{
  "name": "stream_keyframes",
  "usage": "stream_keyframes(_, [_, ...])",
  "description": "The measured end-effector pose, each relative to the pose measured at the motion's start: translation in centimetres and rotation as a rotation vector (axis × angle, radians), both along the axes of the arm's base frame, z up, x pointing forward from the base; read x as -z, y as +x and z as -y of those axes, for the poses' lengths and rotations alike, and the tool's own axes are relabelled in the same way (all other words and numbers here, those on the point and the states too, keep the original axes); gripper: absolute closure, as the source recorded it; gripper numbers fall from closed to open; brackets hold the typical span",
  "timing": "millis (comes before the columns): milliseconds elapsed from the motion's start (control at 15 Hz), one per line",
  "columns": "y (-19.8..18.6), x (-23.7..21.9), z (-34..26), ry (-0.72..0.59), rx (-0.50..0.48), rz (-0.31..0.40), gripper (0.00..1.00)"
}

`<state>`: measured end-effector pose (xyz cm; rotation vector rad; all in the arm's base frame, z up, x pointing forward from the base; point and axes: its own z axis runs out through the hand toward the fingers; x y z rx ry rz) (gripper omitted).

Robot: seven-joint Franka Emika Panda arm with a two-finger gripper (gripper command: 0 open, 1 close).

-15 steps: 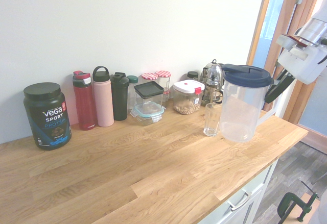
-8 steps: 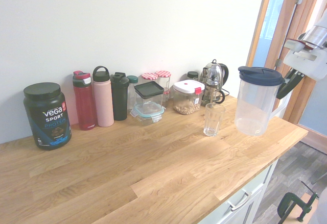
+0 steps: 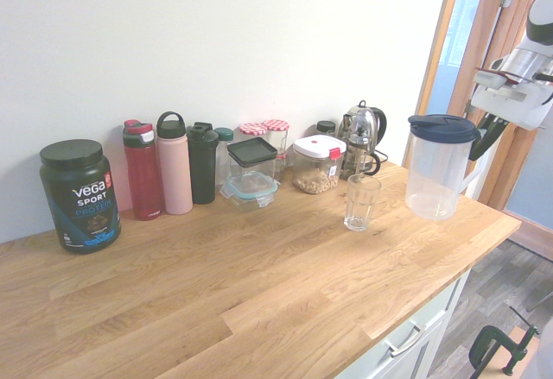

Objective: Pour me some water

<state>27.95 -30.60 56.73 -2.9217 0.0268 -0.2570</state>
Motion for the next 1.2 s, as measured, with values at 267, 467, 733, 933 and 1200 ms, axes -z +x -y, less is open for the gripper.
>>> stream_keyframes(267, [3.2, -1.9, 3.2, -0.109, 0.001, -0.052, 1.0])
stream_keyframes(467, [6.2, -2.6, 1.7, -0.256, -0.05, -0.128, 1.0])
stream_keyframes(733, [9.9, -2.4, -2.3, -0.414, -0.1, -0.198, 1.0])
stream_keyframes(933, [11.0, -0.7, -4.2, -0.484, -0.144, -0.239, 1.0])
stream_keyframes(1200, [12.5, 1.8, -7.1, -0.61, -0.17, -0.293, 1.0])
